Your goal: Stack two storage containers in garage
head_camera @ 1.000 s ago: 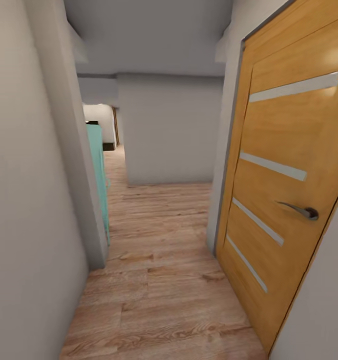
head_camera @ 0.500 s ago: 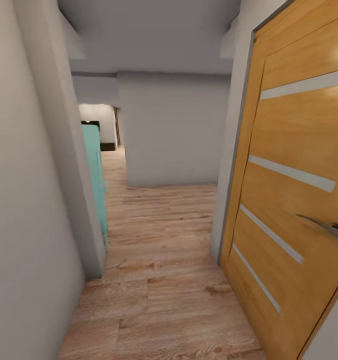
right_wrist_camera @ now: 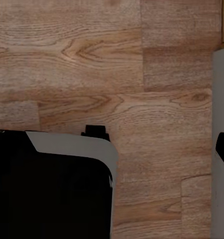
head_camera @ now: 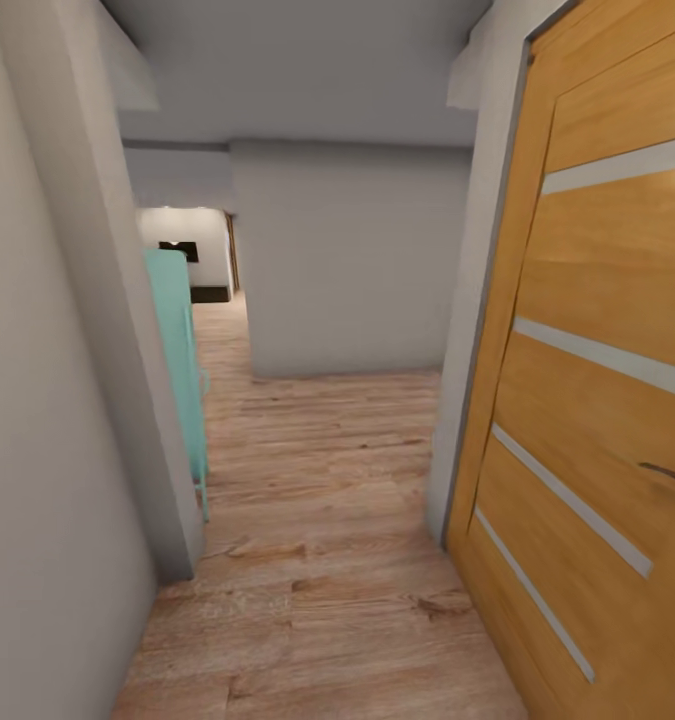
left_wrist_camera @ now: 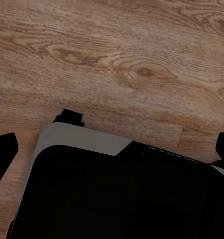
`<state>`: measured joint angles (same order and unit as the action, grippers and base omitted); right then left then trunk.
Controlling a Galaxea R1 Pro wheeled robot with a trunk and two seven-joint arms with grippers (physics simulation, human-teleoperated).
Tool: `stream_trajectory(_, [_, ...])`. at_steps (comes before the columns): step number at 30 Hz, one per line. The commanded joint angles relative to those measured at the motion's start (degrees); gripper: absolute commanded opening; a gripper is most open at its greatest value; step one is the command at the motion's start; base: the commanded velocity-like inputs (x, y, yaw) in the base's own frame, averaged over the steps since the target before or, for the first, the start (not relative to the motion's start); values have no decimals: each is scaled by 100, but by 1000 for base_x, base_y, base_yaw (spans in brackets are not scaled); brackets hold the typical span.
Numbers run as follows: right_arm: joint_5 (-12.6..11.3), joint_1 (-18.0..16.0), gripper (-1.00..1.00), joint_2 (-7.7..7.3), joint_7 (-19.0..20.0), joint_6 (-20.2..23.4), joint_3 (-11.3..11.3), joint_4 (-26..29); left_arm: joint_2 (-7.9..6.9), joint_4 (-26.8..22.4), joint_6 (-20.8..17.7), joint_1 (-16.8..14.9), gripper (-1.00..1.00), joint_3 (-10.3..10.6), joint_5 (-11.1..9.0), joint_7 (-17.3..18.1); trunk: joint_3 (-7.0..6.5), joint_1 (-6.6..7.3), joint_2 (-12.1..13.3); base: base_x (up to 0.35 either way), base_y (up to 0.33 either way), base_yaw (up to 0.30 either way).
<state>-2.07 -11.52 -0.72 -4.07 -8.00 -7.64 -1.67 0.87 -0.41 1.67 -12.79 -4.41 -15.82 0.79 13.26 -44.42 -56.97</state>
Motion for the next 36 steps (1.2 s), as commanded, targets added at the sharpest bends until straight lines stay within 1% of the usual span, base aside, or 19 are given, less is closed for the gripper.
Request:
stream_trajectory(1, [-21, -8, 100, 1, -15, -28, -45, -18, 1, 6, 18, -5, 100, -42, -9, 9, 7, -4, -4, 322, 0, 0])
stream_trajectory(5, [-16, -8, 100, 1, -15, -39, -45, -18, 9, 8, 18, -5, 100, -42, -9, 8, 7, -4, -4, 322, 0, 43])
stream_trajectory(11, [-14, -8, 100, 1, -15, -42, -44, -18, 10, 6, 18, -5, 100, -42, -9, 9, 7, -4, -4, 322, 0, 220])
stream_trajectory(15, [-13, -8, 100, -4, 6, -44, -44, -18, 13, 7, 18, -5, 100, -42, -9, 9, 7, -4, -4, 322, 0, 113])
stream_trajectory(33, [-13, -8, 100, -7, 4, -41, -52, -18, 10, 9, 9, -5, 100, -42, -5, 7, 7, -4, -4, 322, 0, 7])
stream_trajectory(36, [-8, -8, 100, -27, 3, -36, -58, -18, 10, 7, 9, -5, 100, -42, -8, 6, 7, -4, -4, 322, 0, 0])
